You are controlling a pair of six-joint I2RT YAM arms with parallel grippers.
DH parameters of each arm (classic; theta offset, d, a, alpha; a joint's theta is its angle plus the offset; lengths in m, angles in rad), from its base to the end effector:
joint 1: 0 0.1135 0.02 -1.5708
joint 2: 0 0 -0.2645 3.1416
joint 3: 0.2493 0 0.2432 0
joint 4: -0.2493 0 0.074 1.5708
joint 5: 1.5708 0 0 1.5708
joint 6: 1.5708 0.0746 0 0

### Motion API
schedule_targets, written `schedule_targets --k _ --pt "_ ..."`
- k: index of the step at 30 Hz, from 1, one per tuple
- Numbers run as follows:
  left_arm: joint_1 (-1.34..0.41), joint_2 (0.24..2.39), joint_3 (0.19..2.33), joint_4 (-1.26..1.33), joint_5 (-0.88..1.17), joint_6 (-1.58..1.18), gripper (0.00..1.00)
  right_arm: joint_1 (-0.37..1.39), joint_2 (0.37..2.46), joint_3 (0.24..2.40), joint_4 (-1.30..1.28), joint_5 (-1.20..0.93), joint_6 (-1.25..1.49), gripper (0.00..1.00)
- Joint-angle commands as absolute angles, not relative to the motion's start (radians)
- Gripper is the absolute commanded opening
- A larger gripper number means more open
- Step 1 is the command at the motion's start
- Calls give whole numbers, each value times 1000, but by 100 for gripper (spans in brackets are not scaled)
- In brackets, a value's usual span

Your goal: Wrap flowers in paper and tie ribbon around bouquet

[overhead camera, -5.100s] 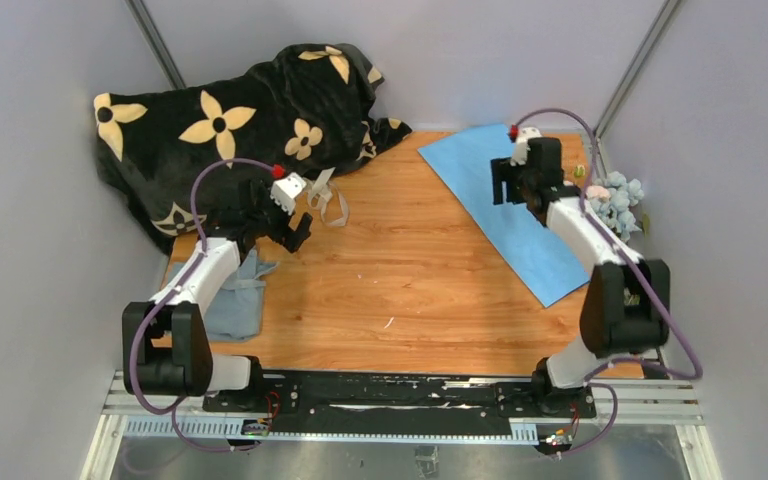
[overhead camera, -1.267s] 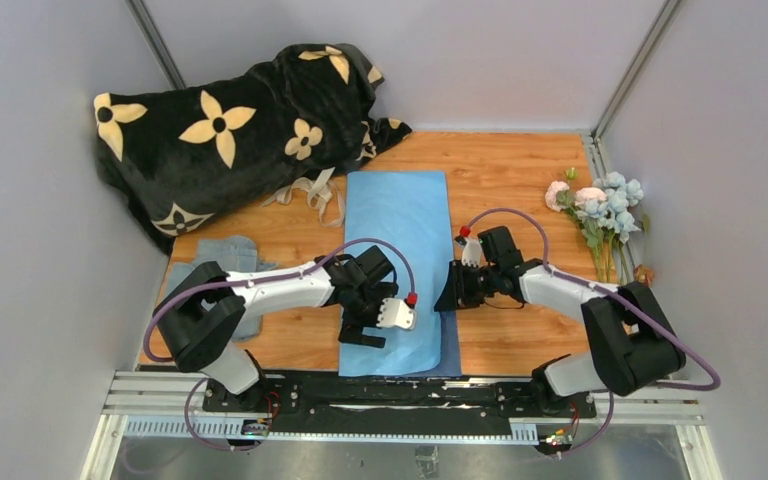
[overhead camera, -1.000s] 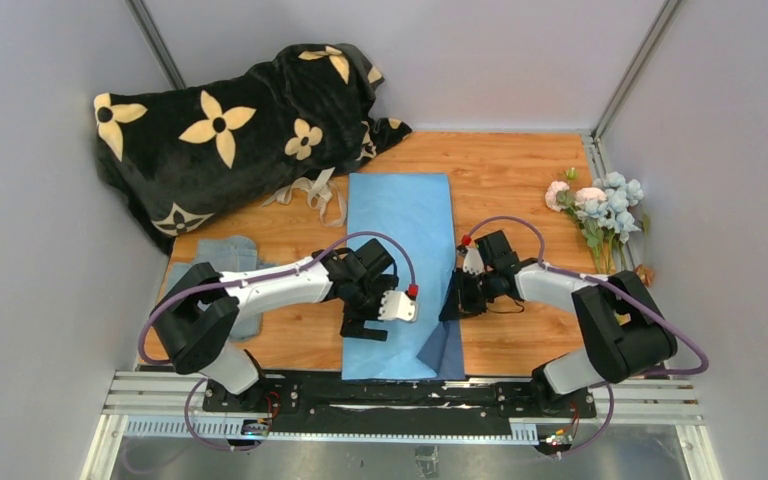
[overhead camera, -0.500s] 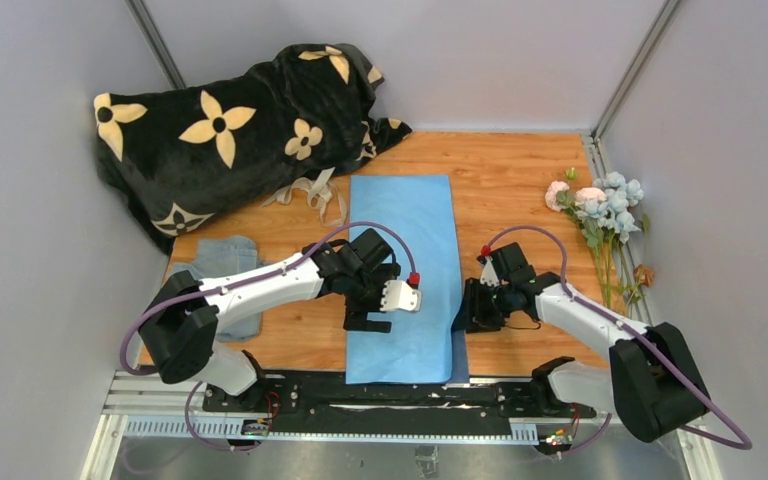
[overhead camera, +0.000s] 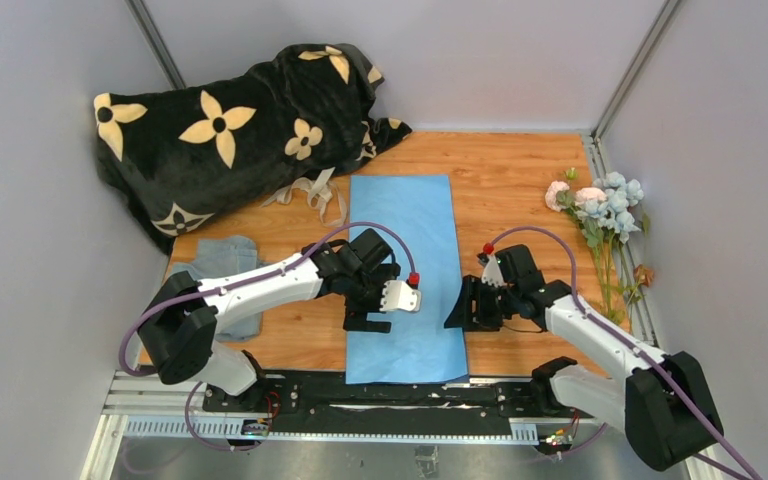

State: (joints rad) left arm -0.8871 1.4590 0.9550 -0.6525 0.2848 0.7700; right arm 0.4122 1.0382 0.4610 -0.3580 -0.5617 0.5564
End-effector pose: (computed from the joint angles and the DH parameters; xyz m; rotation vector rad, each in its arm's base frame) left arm 0.1634 -0.2338 0.1818 2.0562 1.7749 -0.4220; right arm 0.1649 0.1155 0.1527 -0.0595 2.6435 1.0752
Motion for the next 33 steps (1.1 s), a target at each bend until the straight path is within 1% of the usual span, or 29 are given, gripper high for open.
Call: schedule_targets --k 1,6,7,8,9,10,13,14,18,22,24,27,30,33 --pt "-884 1433 949 -653 290 767 100 405 1044 406 -319 -601 619 60" --pt "-884 1417 944 -653 296 767 100 405 1073 396 -354 -538 604 60" --pt "-884 1415 943 -653 296 767 100 405 1069 399 -362 -526 601 60" --pt "-884 1413 942 -653 295 767 100 405 1066 402 -366 -522 597 56" --pt "-884 1411 942 -653 294 767 100 405 1065 401 -365 -519 596 50" --pt "-884 1410 942 -652 293 768 100 405 1069 397 -356 -524 595 41" --pt "-884 1402 949 -663 297 768 100 405 1098 394 -323 -572 588 9" --pt "-884 1398 958 -680 298 773 100 405 1108 406 -320 -595 582 1" --pt "-884 1365 1101 -831 270 801 100 405 1099 540 -346 -691 587 0" --pt "-874 1352 1291 -926 225 686 100 409 1042 671 -379 -669 641 0" --pt "-875 1351 1338 -932 207 610 100 418 993 678 -323 -624 761 0" --pt "-875 1352 1406 -1019 175 547 100 478 944 642 -137 -530 962 0" --pt "-876 1279 1380 -1027 169 517 100 536 950 681 -58 -437 1021 0" --pt "-876 1169 1236 -873 226 446 100 565 943 720 -52 -347 1001 0"
